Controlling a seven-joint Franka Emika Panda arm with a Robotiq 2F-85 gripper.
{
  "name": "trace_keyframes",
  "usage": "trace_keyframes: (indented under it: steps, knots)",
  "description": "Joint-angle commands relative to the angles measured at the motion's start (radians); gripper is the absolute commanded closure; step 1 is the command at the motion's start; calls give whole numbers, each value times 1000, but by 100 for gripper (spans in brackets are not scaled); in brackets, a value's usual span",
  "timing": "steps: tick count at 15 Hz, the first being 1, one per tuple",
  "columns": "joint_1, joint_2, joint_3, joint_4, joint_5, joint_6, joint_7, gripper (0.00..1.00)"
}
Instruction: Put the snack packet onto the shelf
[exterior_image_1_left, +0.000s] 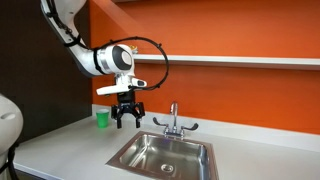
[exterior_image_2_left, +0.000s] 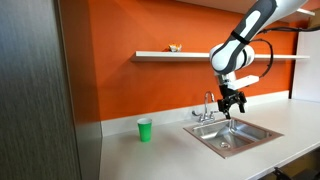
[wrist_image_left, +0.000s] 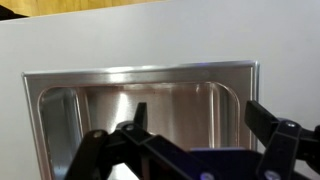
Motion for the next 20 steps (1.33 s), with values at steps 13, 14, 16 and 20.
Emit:
trace_keyframes:
  steps: [13,14,16,20]
  knots:
    - [-6,10,7,5,6,18,-2,0]
    - [-7,11,6,2,3,41,-2,0]
    - [-7,10,0,-7,5,106,-22,0]
    - [-7,13,-7,-29,24,225,-39,0]
